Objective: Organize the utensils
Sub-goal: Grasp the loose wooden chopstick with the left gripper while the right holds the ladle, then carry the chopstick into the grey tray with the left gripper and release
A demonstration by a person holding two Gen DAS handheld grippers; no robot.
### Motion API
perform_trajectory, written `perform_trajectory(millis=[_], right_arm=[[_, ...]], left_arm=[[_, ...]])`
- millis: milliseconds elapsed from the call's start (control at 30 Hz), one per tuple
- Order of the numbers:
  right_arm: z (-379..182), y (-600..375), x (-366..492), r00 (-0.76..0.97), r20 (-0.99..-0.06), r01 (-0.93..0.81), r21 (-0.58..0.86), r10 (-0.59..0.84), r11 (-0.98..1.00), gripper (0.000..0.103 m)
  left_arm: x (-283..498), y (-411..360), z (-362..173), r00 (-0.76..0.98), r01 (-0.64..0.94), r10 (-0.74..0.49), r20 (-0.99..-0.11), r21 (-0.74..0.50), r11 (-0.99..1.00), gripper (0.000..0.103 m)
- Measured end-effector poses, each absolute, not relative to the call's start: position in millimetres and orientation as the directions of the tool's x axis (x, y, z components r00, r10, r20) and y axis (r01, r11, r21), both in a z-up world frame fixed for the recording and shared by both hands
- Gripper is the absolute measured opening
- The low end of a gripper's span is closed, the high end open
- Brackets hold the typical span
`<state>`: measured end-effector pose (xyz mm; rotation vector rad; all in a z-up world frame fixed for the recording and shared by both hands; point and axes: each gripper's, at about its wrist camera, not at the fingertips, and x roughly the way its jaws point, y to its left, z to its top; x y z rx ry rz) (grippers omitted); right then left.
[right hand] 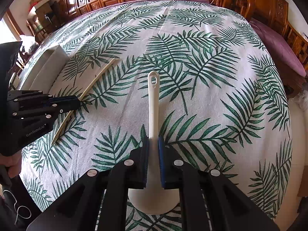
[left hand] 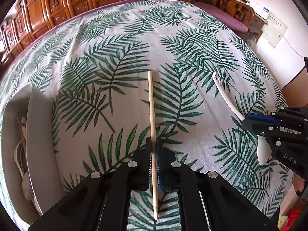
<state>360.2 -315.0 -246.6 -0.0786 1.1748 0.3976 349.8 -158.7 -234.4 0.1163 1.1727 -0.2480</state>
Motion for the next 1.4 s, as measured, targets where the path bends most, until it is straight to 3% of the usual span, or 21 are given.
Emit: perform_trajectory(millis=[900, 1400], right_arm=[[-172.6, -251.1, 335.4, 0.426, -0.854, -0.407, 0.115, 0.300, 0.906, 0.011], [-156.8, -199.1, 322.3, 0.433, -0.837, -0.458, 0.113, 0.333, 0.882, 0.011]], left_arm=[[292.8, -87.0, -129.6, 0.539, 0.265, -0.227, -0.811, -0.092, 0.960, 0.004], [278.7, -6.0, -131.6, 0.564, 0.164, -0.177, -0.807, -0.100, 0.981, 0.004]])
